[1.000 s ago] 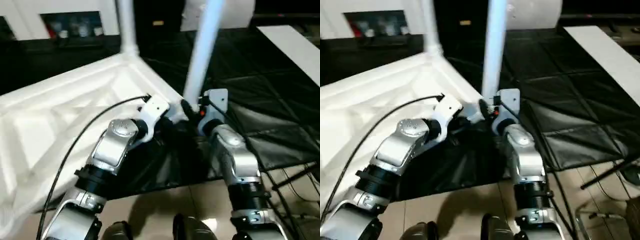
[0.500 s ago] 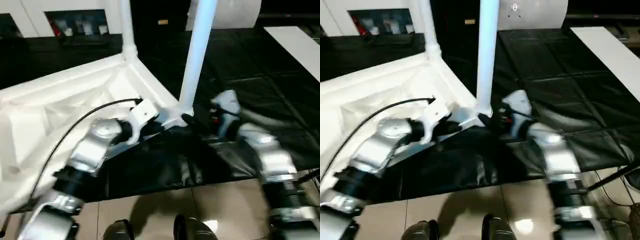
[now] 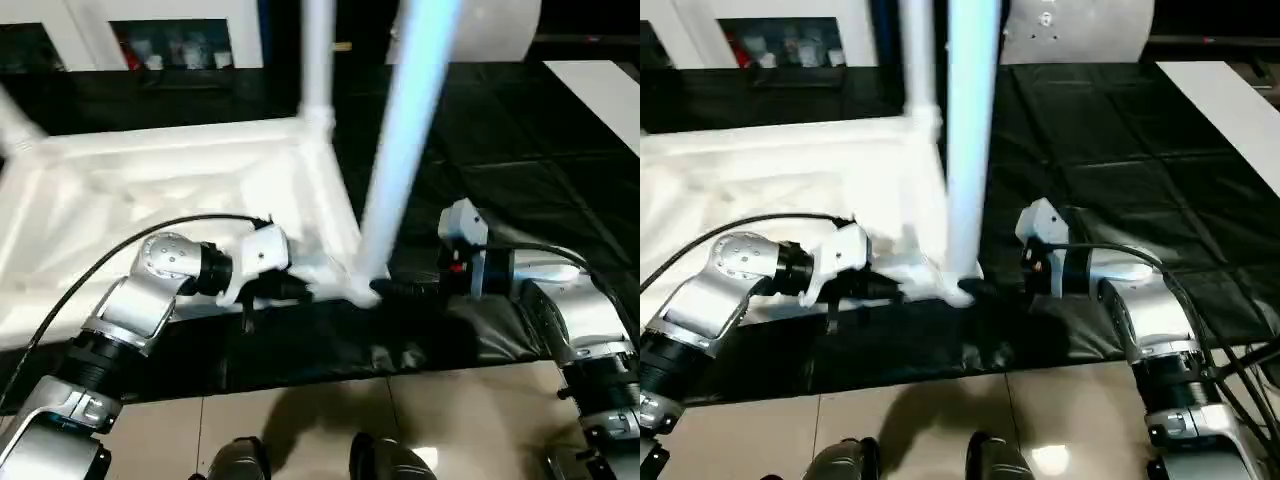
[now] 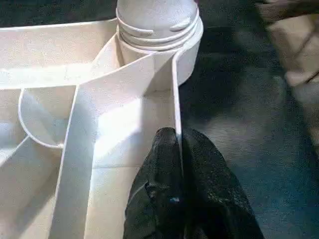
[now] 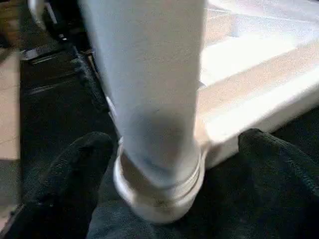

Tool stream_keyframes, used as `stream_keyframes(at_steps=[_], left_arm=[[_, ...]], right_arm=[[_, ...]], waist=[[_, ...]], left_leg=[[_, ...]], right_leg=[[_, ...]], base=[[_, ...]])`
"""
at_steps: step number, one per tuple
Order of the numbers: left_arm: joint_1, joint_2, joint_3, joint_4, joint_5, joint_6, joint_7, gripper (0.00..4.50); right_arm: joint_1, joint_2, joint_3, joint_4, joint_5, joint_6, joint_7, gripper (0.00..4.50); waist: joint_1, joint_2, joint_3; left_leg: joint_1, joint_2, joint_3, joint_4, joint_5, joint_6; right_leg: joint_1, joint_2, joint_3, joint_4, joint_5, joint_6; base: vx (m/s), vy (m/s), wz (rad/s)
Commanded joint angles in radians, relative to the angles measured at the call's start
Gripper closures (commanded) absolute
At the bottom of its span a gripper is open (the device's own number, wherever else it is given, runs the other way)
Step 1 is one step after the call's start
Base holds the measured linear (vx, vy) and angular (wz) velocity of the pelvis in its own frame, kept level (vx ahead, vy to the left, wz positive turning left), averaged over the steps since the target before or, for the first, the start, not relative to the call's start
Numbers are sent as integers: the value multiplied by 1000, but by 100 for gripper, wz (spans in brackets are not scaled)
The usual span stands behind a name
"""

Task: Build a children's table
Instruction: Rotate leg to tighten

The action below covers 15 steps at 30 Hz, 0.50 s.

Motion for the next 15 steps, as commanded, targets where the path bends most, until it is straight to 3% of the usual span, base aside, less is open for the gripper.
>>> stream_keyframes(at_steps=[1,7,15], left_arm=[[-18,5,-35,-28,-10,-26,-61,450],[-20,-4,-47,-41,-22,-37,-88,450],[-21,5,-49,-32,-23,-52,-110,450]], right_arm=[[-17,-10,9,12,16,-6,34,62],[-40,-8,32,31,32,6,104,117],[-46,-12,48,46,47,5,157,175]], waist=[[-6,-2,-87],[-7,-6,-86],[-5,-5,-86]], left_leg=[[19,41,-6,-63,-171,100],[20,40,-7,-63,-177,91],[19,41,-7,-63,-168,99]], right_leg=[[68,-76,51,-63,-330,-202],[67,-76,50,-67,-380,-182],[67,-76,49,-65,-364,-187]], base=[[0,0,0],[0,0,0],[0,0,0]])
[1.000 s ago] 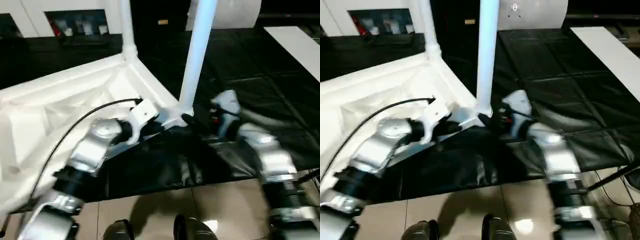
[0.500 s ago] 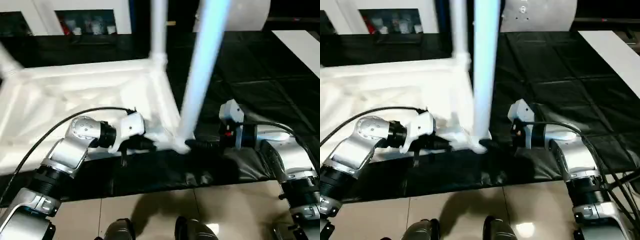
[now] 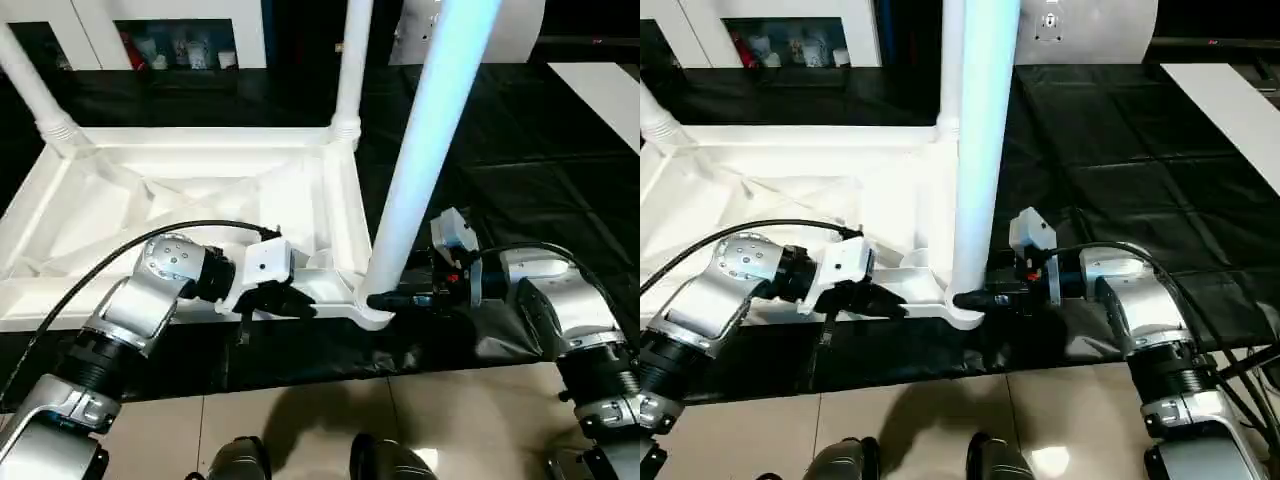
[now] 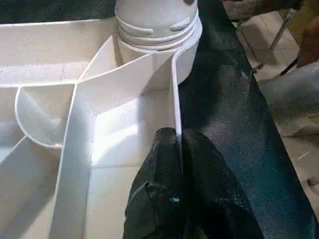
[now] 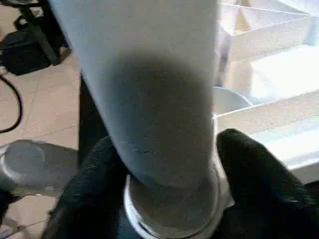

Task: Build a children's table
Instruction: Rotate leg to tighten

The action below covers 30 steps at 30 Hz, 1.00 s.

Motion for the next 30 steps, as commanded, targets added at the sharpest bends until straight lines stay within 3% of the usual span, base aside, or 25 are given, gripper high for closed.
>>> stream_keyframes(at_steps=[1,7,11,15,20,23,24,25,27,28,30], left_arm=[[-16,-2,-37,-31,-19,-33,-50,450],[-14,1,-32,-24,-14,-40,-54,450],[-10,-7,-23,-26,-24,-26,-48,450],[-5,-41,7,-37,-14,44,58,450],[-11,-142,59,-49,-34,142,215,450],[-16,-189,61,-47,-7,176,300,450],[-29,-238,66,-40,16,215,389,450],[-38,-267,73,-31,27,234,440,450],[-58,-324,87,-13,43,265,532,450],[-72,-356,97,-2,58,285,592,450],[-95,-410,106,6,93,320,705,450]], right_arm=[[-16,-9,1,5,14,4,11,189],[-10,-10,6,-3,21,10,30,238],[2,-7,2,-16,30,23,25,247],[64,42,-25,-109,56,101,-92,248],[110,140,-17,-157,-4,170,-315,249],[125,210,-9,-175,-36,186,-431,249],[122,283,-14,-180,-70,211,-559,250],[116,325,-26,-178,-75,231,-632,251],[92,401,-58,-156,-76,260,-759,252],[76,433,-69,-137,-89,265,-823,252],[56,483,-73,-109,-125,252,-916,252]], waist=[[-6,-5,-87],[-6,-5,-88],[-6,-6,-89],[-3,-6,-88],[-14,-3,-85],[-31,-6,-84],[-35,-5,-84],[-38,-4,-82],[-44,-5,-87],[-51,-1,-87],[-53,-2,-88]], left_leg=[[20,40,-7,-64,-169,98],[20,40,-8,-64,-162,96],[19,39,-6,-63,-161,98],[19,39,-8,-64,-163,90],[23,32,-11,-66,-206,53],[16,29,-16,-67,-216,48],[16,28,-14,-66,-215,48],[18,27,-14,-66,-219,47],[18,23,-14,-64,-214,41],[22,24,-14,-63,-218,38],[19,23,-16,-63,-218,44]], right_leg=[[66,-76,50,-66,-367,-187],[67,-75,49,-66,-371,-182],[67,-75,49,-65,-365,-185],[67,-75,49,-68,-384,-175],[62,-76,44,-84,-502,-132],[65,-76,42,-88,-525,-108],[64,-75,43,-90,-529,-101],[58,-74,43,-92,-535,-101],[61,-74,40,-93,-544,-99],[55,-71,40,-95,-541,-99],[59,-72,40,-93,-525,-98]], base=[[0,0,0],[0,0,0],[0,0,0],[0,0,0],[0,0,0],[0,0,0],[0,0,0],[0,0,0],[0,0,0],[0,0,0],[0,0,0]])
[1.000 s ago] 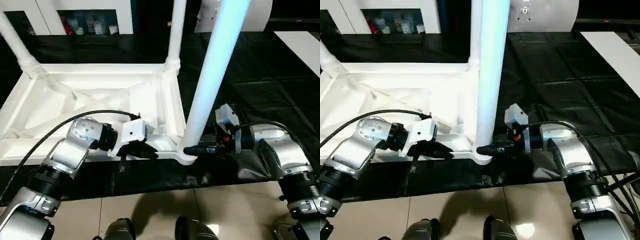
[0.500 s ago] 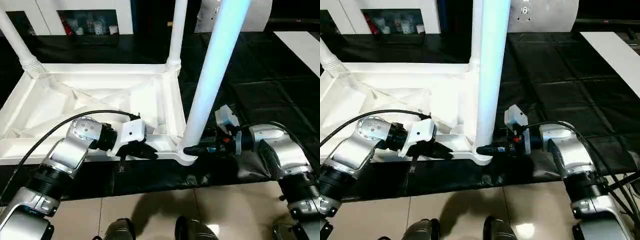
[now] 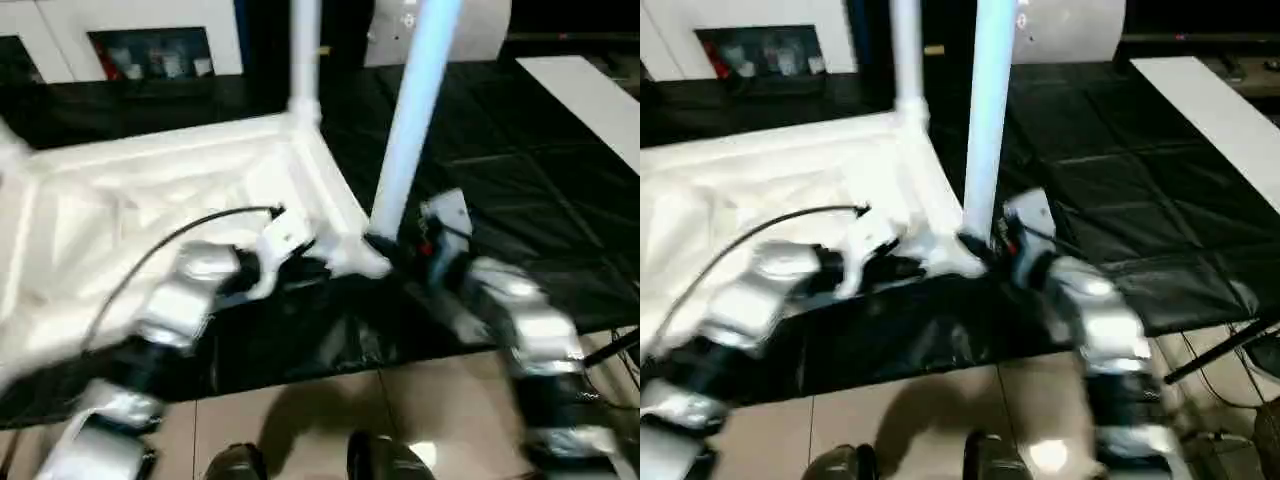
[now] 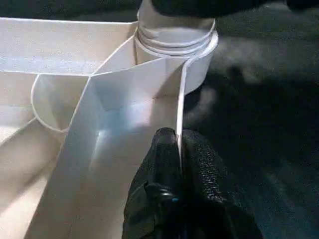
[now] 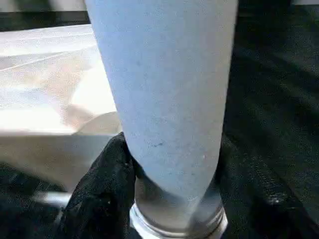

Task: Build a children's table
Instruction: Rotate leg to tighten

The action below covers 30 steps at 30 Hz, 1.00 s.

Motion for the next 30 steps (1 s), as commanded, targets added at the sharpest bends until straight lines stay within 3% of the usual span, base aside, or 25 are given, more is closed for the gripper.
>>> stream_keyframes(at_steps=[1,3,4,8,12,17,18,19,25,30], left_arm=[[-68,-103,10,-14,-1,3,175,450],[-77,-131,15,-14,4,14,211,450],[-77,-140,9,-18,4,1,208,450],[-60,-126,-11,-40,13,-13,159,450],[-26,-62,-30,-61,8,-56,72,450],[14,51,-33,-56,-5,-146,-52,450],[14,51,-33,-56,-5,-146,-52,450],[20,70,-34,-57,-12,-159,-84,450],[28,169,-61,-39,-44,-261,-249,450],[23,239,-80,-11,-62,-346,-388,450]], right_arm=[[4,115,125,33,21,28,1,252],[4,141,119,42,10,3,-40,252],[11,156,106,39,30,-15,-38,196],[23,158,76,19,48,-30,-22,161],[26,79,72,13,33,-81,37,123],[10,-99,26,49,52,-160,224,84],[10,-99,26,49,52,-160,224,77],[9,-134,30,45,59,-167,278,63],[0,-270,73,41,92,-195,531,63],[-19,-333,117,86,103,-234,681,63]], waist=[[1,-4,-85],[3,-5,-87],[5,-6,-90],[7,-4,-91],[8,1,-89],[5,1,-88],[7,4,-87],[6,0,-86],[8,-1,-85],[17,-3,-83]], left_leg=[[15,27,-15,-67,-216,48],[13,25,-13,-66,-201,64],[11,24,-12,-66,-191,75],[9,26,-11,-67,-160,97],[9,28,-14,-69,-171,103],[6,28,-11,-66,-170,110],[7,28,-12,-66,-174,112],[7,30,-11,-66,-167,117],[10,34,-10,-66,-173,125],[15,36,-9,-67,-188,119]], right_leg=[[57,-71,38,-92,-514,-100],[60,-71,40,-88,-468,-105],[61,-71,42,-86,-443,-108],[64,-69,43,-78,-373,-126],[67,-71,42,-78,-364,-139],[70,-73,44,-75,-353,-154],[71,-73,43,-76,-355,-153],[72,-70,43,-73,-340,-160],[69,-71,44,-70,-334,-181],[64,-73,45,-75,-385,-170]], base=[[0,0,0],[0,0,0],[0,0,0],[0,0,0],[0,0,0],[0,0,0],[0,0,0],[0,0,0],[0,0,0],[0,0,0]])
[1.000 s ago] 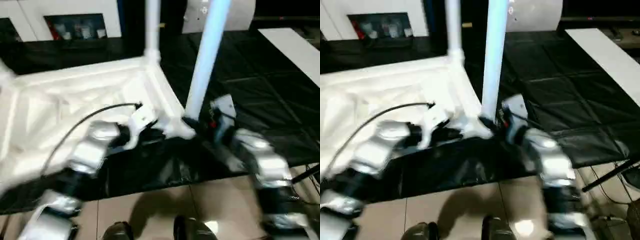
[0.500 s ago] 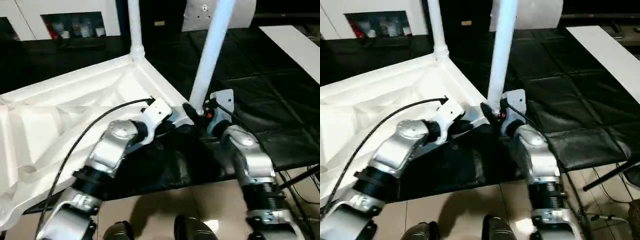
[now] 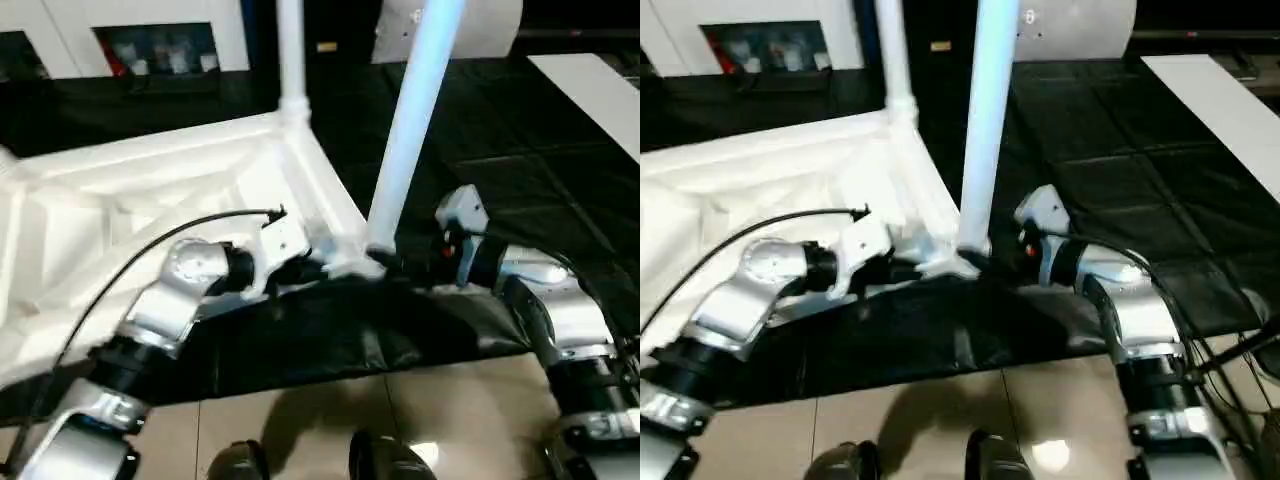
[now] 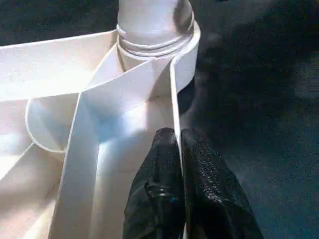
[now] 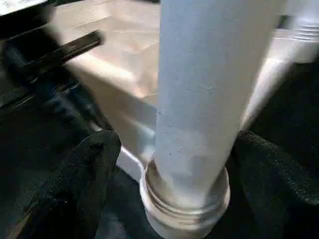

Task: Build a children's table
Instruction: Rotate leg to tighten

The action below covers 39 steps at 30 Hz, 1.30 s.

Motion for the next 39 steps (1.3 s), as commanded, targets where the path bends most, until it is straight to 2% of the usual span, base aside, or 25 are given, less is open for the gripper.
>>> stream_keyframes(at_steps=[1,2,4,7,9,13,24,27,31,34,36,37,38,39], left_arm=[[-16,32,-29,-11,-23,-67,-116,450],[-17,42,-30,-9,-29,-75,-137,450],[-20,69,-35,-4,-48,-94,-199,450],[-25,83,-44,0,-53,-110,-238,450],[-31,86,-49,6,-54,-117,-250,450],[-37,87,-55,10,-61,-125,-275,450],[-43,86,-61,19,-63,-136,-301,450],[-42,86,-56,21,-61,-133,-292,450],[-38,56,-26,7,-61,-81,-214,450],[-41,-6,5,-26,-59,24,-87,450],[-41,-20,11,-33,-61,43,-63,450],[-52,-89,18,-54,-34,123,55,450],[-61,-122,20,-57,-16,159,114,450],[-67,-140,22,-57,-5,177,147,450]], right_arm=[[-22,-31,20,29,11,-24,85,63],[-28,-37,23,39,14,-25,104,63],[-45,-48,30,60,28,-23,165,63],[-59,-58,42,71,47,-7,226,97],[-64,-66,56,76,53,-6,256,99],[-71,-69,72,81,65,-8,298,138],[-57,-74,108,70,70,8,360,235],[-45,-75,110,57,70,12,361,246],[-15,-37,84,6,90,67,276,254],[22,20,64,-60,113,130,161,254],[29,32,63,-72,113,143,133,254],[53,120,72,-95,46,158,-50,254],[59,167,77,-99,12,178,-142,254],[61,192,79,-100,-4,188,-188,254]], waist=[[3,-4,-85],[3,-7,-85],[9,-5,-84],[15,-6,-86],[18,-8,-85],[22,-11,-85],[28,-9,-85],[29,-8,-85],[31,-3,-84],[30,-5,-83],[25,-8,-81],[19,-9,-76],[16,-9,-75],[8,-9,-76]], left_leg=[[21,37,-8,-62,-180,116],[20,37,-7,-62,-179,116],[20,38,-7,-62,-173,114],[20,42,-7,-62,-170,111],[19,41,-6,-62,-163,112],[18,40,-4,-61,-160,109],[20,41,-6,-63,-165,101],[19,40,-6,-63,-169,96],[20,41,-7,-64,-170,92],[24,40,-8,-65,-190,79],[19,36,-10,-66,-193,70],[20,36,-9,-67,-201,63],[19,36,-10,-67,-202,51],[17,31,-14,-68,-211,37]], right_leg=[[66,-75,48,-72,-374,-175],[67,-75,48,-70,-366,-180],[66,-74,48,-66,-350,-190],[68,-77,49,-62,-342,-197],[68,-77,49,-61,-338,-197],[67,-77,50,-63,-354,-190],[65,-76,49,-65,-379,-179],[67,-77,49,-67,-387,-175],[66,-76,49,-68,-379,-178],[63,-77,47,-72,-416,-173],[68,-78,46,-75,-446,-158],[60,-76,48,-82,-479,-138],[58,-74,48,-80,-487,-134],[62,-79,42,-85,-526,-119]], base=[[0,0,0],[0,0,0],[0,0,0],[0,0,0],[0,0,0],[0,0,0],[0,0,0],[0,0,0],[0,0,0],[0,0,0],[0,0,0],[0,0,0],[0,0,0],[0,0,0]])
